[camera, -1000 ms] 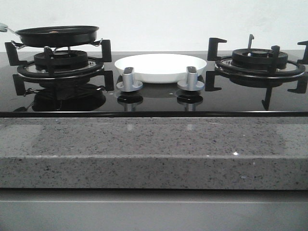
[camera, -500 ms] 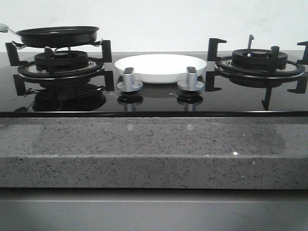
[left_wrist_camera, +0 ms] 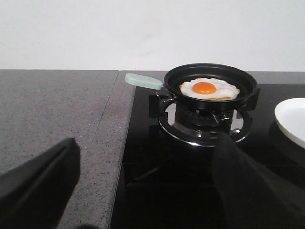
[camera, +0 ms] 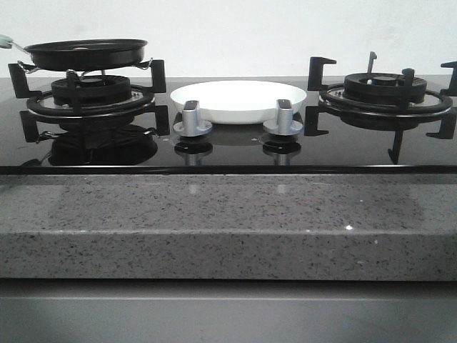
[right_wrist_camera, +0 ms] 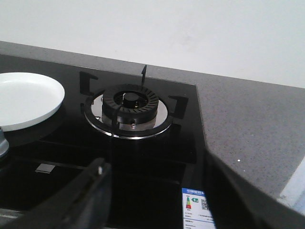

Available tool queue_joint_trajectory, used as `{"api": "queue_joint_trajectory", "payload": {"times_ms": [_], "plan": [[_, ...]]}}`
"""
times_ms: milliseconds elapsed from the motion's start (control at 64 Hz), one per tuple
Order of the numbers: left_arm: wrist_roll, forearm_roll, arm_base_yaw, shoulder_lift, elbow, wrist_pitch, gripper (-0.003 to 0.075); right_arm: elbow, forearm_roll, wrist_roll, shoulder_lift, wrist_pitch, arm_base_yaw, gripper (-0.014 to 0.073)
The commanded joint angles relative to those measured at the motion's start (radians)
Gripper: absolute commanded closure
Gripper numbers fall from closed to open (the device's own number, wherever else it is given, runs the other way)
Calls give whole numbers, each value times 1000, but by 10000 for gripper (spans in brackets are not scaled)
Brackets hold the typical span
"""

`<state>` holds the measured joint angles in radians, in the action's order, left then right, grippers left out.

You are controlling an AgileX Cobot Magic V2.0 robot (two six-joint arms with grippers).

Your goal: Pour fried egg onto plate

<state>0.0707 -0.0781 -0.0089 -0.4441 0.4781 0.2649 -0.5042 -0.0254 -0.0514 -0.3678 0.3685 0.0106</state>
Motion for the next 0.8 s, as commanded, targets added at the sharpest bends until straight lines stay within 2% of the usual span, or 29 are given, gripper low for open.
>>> {"api": "queue_joint_trajectory", "payload": {"times_ms": [0,266,359,547,625,781], "plan": [[-10,-1,2,-12,38,-87,95,-38,-14,-9,-18,-98,-7,2],[-10,-1,2,-12,38,-87,102,-46,-10,-9,-59,-155,-7,0],[-10,-1,2,-12,38,-87,102,-99,25,-9,-147,-111,1,0],[-10,-1,2,-12,38,-89,102,-316,68,-9,-400,37,34,8],[-10,-1,2,-12,38,-89,102,-421,68,-10,-494,85,59,63],[-10,-1,2,-12,38,-89,102,-620,68,-42,-699,149,125,229]]}}
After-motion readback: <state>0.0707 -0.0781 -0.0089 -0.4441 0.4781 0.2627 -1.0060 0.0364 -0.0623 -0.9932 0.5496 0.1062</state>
